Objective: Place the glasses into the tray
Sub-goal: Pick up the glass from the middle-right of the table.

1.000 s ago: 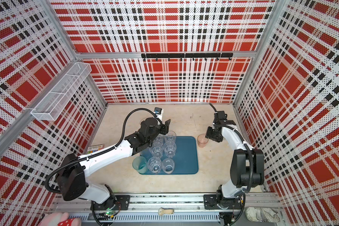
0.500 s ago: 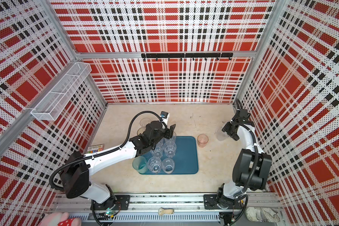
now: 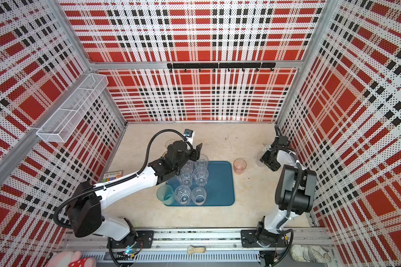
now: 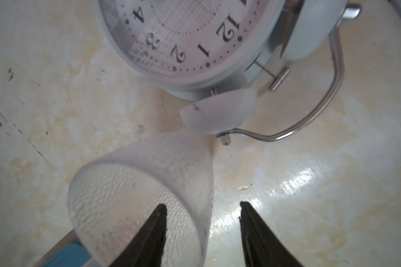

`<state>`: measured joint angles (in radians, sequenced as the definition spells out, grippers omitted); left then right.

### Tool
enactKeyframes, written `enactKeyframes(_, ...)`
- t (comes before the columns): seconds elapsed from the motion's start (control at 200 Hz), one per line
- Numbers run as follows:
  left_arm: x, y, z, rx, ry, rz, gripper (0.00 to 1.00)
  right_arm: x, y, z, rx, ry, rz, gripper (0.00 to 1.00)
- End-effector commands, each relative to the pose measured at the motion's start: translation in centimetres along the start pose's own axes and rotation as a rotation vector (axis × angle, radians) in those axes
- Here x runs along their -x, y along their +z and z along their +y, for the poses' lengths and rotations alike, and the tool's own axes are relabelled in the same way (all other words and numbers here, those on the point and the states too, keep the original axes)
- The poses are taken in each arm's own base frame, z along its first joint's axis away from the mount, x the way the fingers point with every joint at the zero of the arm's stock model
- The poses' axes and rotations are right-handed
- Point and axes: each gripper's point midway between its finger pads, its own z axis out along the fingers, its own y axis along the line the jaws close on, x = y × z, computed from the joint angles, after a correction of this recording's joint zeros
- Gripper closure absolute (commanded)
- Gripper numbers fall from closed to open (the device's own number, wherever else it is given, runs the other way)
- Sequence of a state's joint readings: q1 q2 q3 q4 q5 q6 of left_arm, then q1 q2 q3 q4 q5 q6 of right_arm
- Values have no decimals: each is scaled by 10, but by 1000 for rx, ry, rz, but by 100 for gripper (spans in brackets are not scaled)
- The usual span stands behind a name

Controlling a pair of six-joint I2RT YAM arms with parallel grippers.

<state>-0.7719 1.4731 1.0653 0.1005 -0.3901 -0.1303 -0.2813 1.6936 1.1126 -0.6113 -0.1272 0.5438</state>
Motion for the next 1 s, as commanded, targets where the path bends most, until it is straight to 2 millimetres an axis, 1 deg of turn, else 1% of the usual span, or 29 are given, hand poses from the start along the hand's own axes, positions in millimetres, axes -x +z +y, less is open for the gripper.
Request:
enactKeyframes(0.0,32,-17,38,78,-72,-104,33,1,4,5,22,-11,-12,52)
enactKeyframes(0.145,44,-30,78,151,-129,-158,33,-5,1,7,24,-40,-4,66)
enactKeyframes(0.276,55,-47,113,212,-174,-210,33,-8,-5,9,21,-66,-2,75)
enactKeyframes(0.346,59,-53,127,227,-193,-229,34,-9,-8,10,21,-78,0,78)
enactKeyframes(0.416,61,-58,136,234,-207,-240,34,-9,-13,10,18,-94,1,82)
enactKeyframes(0.481,61,-59,140,237,-216,-244,34,-8,-20,12,11,-113,-4,86)
enactKeyframes(0.566,58,-57,139,228,-221,-239,34,-3,-31,13,4,-125,-20,88)
enactKeyframes(0.731,57,-53,134,198,-248,-238,34,6,-57,27,-2,-170,-60,92)
enactKeyframes(0.817,58,-53,133,192,-251,-241,34,13,-75,40,-17,-215,-97,94)
enactKeyframes(0.872,59,-53,132,187,-251,-243,34,14,-85,50,-18,-245,-105,94)
enactKeyframes(0.927,58,-53,132,187,-251,-242,34,16,-99,64,-17,-286,-122,95)
enactKeyframes(0.992,56,-53,132,191,-254,-241,34,10,-114,86,-23,-361,-129,95)
